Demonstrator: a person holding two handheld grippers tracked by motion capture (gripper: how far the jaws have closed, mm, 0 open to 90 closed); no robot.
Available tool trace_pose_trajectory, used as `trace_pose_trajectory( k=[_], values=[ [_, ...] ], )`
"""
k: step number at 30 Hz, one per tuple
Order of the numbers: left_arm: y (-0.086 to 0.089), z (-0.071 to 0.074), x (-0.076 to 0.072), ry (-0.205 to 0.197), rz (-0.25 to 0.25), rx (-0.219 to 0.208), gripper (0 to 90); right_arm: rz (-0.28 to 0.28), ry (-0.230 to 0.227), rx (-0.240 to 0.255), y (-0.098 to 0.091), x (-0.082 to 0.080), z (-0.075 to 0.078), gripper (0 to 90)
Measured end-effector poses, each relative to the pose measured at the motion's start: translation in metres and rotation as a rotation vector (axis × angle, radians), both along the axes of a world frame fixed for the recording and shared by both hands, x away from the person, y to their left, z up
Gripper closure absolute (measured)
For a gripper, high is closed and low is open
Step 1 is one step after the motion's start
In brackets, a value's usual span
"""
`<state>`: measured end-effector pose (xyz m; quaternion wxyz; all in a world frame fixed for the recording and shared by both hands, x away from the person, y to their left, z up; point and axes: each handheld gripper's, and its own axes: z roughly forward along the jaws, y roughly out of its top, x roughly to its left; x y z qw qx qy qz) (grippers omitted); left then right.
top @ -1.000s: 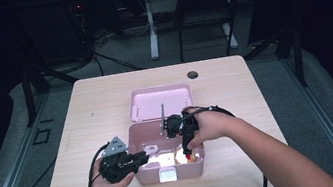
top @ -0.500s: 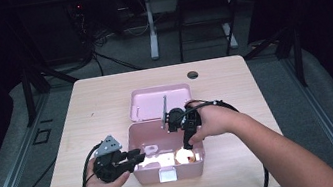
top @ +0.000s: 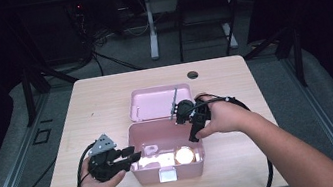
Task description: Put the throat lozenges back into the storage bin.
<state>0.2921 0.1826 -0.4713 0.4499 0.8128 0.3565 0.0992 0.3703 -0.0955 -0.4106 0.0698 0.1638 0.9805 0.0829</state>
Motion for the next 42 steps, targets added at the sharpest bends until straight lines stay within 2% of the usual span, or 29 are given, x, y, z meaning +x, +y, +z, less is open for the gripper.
trace_pose_trajectory(
  k=[4, 10, 15, 19, 25, 28, 33, 35, 37, 42],
  values=[
    [0.001, 0.000, 0.001, 0.009, -0.006, -0.001, 61.1, -0.041, -0.015, 0.032, -0.011, 0.002, 0.003, 35.6],
    [0.001, -0.001, 0.001, -0.003, -0.011, -0.004, 59.6, -0.090, -0.035, 0.054, -0.024, 0.005, 0.002, 37.3],
    [0.003, -0.001, 0.002, -0.006, 0.003, -0.022, 59.5, -0.142, -0.045, 0.051, -0.031, 0.008, -0.003, 38.0],
    [0.007, 0.002, 0.002, -0.025, 0.027, -0.004, 59.4, -0.209, -0.046, 0.048, -0.038, 0.012, -0.005, 39.1],
    [0.011, 0.003, 0.003, -0.012, 0.049, 0.004, 60.6, -0.288, -0.072, 0.091, -0.048, 0.018, -0.005, 43.3],
    [0.011, 0.002, 0.003, -0.016, 0.047, 0.014, 60.3, -0.302, -0.089, 0.109, -0.050, 0.021, -0.007, 46.4],
    [0.012, -0.001, 0.005, -0.009, 0.059, 0.024, 59.9, -0.348, -0.088, 0.143, -0.053, 0.027, -0.011, 48.9],
    [0.013, -0.002, 0.006, -0.003, 0.059, 0.031, 60.7, -0.359, -0.095, 0.151, -0.054, 0.029, -0.012, 49.5],
    [0.013, -0.002, 0.006, -0.002, 0.058, 0.036, 61.9, -0.375, -0.084, 0.178, -0.055, 0.032, -0.012, 50.4],
    [0.011, -0.002, 0.005, -0.003, 0.059, 0.053, 65.3, -0.397, -0.094, 0.193, -0.054, 0.036, -0.016, 51.2]
  ],
)
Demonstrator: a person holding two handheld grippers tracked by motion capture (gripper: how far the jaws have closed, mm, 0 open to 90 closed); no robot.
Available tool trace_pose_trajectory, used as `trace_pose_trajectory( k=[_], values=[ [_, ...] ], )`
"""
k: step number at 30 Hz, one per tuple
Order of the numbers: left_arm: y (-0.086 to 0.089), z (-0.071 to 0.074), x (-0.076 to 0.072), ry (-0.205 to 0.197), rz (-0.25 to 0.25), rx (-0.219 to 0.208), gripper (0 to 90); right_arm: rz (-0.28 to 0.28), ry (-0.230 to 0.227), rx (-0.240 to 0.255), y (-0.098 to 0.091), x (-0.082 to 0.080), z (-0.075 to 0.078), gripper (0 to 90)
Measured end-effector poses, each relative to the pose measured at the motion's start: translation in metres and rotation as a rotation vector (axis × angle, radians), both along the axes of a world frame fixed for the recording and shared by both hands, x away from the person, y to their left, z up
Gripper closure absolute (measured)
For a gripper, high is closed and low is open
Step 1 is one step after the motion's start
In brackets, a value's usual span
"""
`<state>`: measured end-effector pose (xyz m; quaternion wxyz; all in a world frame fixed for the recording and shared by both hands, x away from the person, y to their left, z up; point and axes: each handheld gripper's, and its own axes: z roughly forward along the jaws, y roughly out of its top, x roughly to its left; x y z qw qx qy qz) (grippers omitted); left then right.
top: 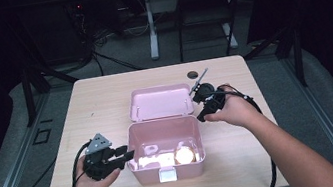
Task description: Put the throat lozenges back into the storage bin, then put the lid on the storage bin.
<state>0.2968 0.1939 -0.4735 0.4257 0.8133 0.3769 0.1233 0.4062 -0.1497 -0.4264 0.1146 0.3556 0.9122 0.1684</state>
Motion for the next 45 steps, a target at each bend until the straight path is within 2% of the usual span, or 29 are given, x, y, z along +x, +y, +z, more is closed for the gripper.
trace_pose_trajectory(
  k=[8, 24, 35, 45],
  values=[
    [0.000, 0.000, -0.001, 0.003, 0.005, 0.018, 70.3, -0.042, -0.014, 0.027, 0.006, 0.011, -0.005, 56.2],
    [0.001, 0.002, -0.005, 0.004, 0.002, 0.022, 72.6, -0.203, -0.003, 0.137, 0.006, 0.036, -0.006, 56.5],
    [-0.001, 0.002, -0.006, 0.008, -0.014, 0.012, 72.4, -0.297, 0.018, 0.173, 0.004, 0.053, -0.009, 58.1],
    [-0.001, 0.001, -0.006, 0.009, -0.011, 0.002, 72.4, -0.398, -0.008, 0.208, 0.006, 0.070, -0.018, 61.6]
  ],
)
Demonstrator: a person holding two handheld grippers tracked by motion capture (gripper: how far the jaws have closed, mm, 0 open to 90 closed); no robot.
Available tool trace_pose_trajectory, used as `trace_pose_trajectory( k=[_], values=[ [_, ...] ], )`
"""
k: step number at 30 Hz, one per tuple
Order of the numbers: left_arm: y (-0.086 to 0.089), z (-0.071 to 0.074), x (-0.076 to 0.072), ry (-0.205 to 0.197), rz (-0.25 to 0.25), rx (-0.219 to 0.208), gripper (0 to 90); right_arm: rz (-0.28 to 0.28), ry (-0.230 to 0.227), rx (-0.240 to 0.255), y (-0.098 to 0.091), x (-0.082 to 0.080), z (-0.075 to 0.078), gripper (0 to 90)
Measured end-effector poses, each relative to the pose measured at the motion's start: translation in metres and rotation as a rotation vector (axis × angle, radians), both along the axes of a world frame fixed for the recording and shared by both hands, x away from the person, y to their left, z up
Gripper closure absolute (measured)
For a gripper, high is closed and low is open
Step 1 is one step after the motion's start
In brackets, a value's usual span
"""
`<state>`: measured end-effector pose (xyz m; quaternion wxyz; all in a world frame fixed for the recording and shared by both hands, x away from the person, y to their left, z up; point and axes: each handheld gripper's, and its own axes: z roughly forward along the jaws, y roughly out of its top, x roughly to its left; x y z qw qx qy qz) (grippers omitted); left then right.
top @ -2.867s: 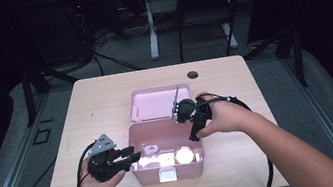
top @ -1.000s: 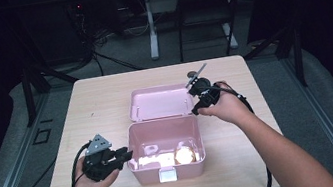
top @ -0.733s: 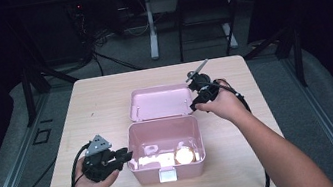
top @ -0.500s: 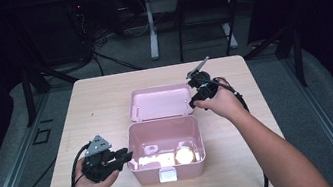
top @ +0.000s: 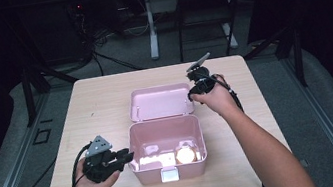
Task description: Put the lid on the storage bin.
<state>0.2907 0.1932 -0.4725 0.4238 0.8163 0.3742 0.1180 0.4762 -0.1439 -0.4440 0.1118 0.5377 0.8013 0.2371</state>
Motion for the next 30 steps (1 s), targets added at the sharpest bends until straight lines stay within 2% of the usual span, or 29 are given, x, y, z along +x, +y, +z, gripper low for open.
trace_pose_trajectory(
  k=[6, 20, 30],
  values=[
    [0.000, 0.000, 0.000, -0.002, 0.000, 0.001, 72.4, -0.047, -0.010, 0.017, 0.003, 0.007, -0.004, 62.9],
    [0.001, 0.001, -0.001, -0.003, -0.006, 0.001, 74.5, -0.084, -0.019, 0.029, 0.008, 0.022, -0.017, 64.8],
    [0.001, 0.001, -0.001, -0.005, -0.006, -0.002, 74.8, -0.108, -0.014, 0.039, 0.011, 0.027, -0.022, 68.0]
  ],
)
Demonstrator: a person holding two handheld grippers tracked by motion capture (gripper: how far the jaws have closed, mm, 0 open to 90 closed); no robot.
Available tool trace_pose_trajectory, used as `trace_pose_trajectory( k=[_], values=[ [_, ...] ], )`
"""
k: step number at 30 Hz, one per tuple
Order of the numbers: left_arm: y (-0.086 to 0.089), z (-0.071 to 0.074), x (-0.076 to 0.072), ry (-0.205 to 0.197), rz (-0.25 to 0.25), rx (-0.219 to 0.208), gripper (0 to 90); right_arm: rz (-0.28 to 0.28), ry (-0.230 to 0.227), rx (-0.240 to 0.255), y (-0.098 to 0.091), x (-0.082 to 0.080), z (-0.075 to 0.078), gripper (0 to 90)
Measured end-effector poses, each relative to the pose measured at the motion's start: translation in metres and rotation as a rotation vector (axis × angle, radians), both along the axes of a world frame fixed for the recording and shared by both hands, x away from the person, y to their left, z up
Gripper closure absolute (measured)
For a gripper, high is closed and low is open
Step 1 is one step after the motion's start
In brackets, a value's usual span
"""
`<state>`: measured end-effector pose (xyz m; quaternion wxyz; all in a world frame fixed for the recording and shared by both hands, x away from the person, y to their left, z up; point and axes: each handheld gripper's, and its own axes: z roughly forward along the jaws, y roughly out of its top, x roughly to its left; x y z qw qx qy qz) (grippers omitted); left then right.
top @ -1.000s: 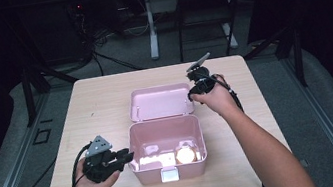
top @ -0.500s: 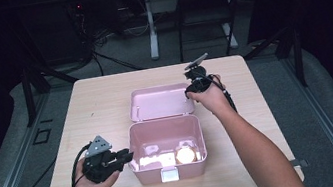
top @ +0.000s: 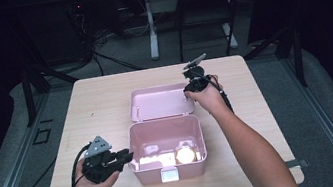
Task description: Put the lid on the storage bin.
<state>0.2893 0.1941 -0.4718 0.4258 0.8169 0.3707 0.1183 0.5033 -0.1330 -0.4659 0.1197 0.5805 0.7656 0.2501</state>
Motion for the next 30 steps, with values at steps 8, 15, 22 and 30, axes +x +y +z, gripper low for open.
trace_pose_trajectory(
  k=[8, 15, 22, 30],
  values=[
    [0.0000, -0.0002, -0.0005, -0.002, 0.000, -0.001, 74.9, -0.014, 0.009, 0.004, -0.0003, 0.0023, -0.0030, 71.6],
    [-0.0002, -0.0004, -0.0006, -0.003, 0.002, -0.002, 74.9, -0.026, 0.020, 0.001, 0.0005, 0.0046, -0.0054, 74.2],
    [0.0001, -0.0005, -0.0006, -0.001, 0.002, -0.004, 75.0, -0.042, 0.036, 0.004, 0.0003, 0.0059, -0.0058, 79.4],
    [0.0001, -0.0005, -0.0006, -0.002, 0.003, -0.005, 74.9, -0.055, 0.038, 0.014, -0.0005, 0.0060, -0.0046, 80.9]
  ],
)
